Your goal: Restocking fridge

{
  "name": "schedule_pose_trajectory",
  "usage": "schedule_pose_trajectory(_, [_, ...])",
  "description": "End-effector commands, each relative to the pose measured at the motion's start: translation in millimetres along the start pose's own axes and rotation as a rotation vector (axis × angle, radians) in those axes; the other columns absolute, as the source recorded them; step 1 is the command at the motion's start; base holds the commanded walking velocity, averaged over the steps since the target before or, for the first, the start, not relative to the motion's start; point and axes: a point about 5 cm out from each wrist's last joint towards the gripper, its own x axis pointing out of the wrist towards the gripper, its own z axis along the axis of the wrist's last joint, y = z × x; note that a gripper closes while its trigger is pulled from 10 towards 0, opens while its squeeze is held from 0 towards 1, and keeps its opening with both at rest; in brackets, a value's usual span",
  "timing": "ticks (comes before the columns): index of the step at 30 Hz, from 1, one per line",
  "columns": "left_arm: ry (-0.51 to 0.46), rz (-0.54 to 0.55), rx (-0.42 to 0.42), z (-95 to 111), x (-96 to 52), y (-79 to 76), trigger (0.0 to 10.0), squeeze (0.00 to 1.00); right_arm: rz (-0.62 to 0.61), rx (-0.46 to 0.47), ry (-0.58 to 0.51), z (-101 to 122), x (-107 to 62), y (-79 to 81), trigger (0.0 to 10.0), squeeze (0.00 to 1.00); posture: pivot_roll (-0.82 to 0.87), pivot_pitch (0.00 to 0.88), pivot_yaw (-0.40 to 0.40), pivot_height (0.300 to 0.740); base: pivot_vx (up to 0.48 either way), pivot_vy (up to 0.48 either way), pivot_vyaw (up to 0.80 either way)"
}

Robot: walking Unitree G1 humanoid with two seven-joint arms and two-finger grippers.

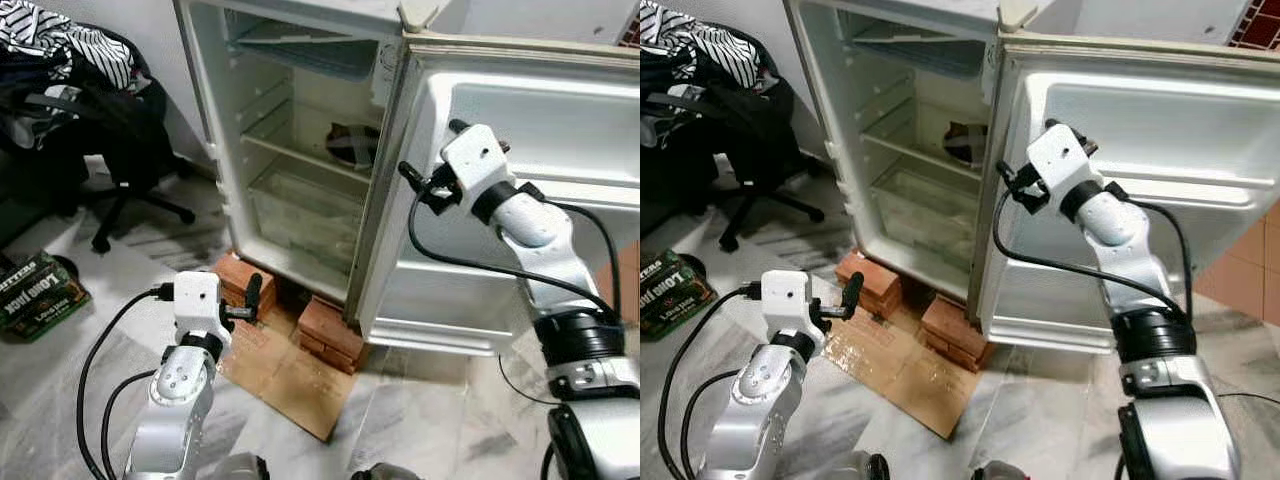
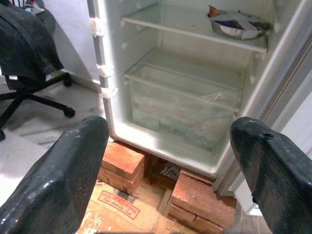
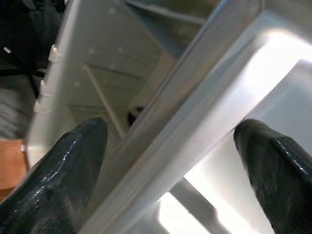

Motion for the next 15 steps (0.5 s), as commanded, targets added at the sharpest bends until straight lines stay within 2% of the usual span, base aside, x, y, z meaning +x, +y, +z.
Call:
schedule_pose_trajectory(1, [0.002, 0.018, 0.004, 1, -2.8, 2.3, 10.0, 0.00, 0.014, 0.036, -0.004, 6, 3.5, 5.7, 10.0, 0.00, 0.02, 0.111, -0.006, 0.740, 0.000, 0.000, 0.00])
schedule_pose_trajectory(7, [0.004, 0.022, 0.005, 1, -3.6, 3.0, 10.0, 0.00, 0.038, 0.070, -0.067, 17, 1.0, 13.5, 10.0, 0.00, 0.02, 0.112, -0.005, 0.740, 0.000, 0.000, 0.00])
schedule_pose_trajectory(10, [0.005, 0.022, 0.005, 1, -3.4, 3.6, 10.0, 0.00, 0.073, 0.100, -0.149, 27, -6.1, 17.9, 10.0, 0.00, 0.01, 0.111, -0.002, 0.740, 0.000, 0.000, 0.00])
schedule_pose_trajectory(12, [0.006, 0.017, 0.006, 2, -2.7, 3.4, 10.0, 0.00, 0.139, 0.161, -0.187, 32, -12.4, 25.0, 10.0, 0.00, 0.01, 0.110, 0.002, 0.740, 0.000, 0.000, 0.00])
schedule_pose_trajectory(15, [0.008, 0.013, 0.008, 2, -1.8, 3.6, 10.0, 0.00, 0.227, 0.262, -0.187, 33, -17.9, 33.6, 10.0, 0.00, 0.01, 0.110, 0.003, 0.740, 0.000, 0.000, 0.00])
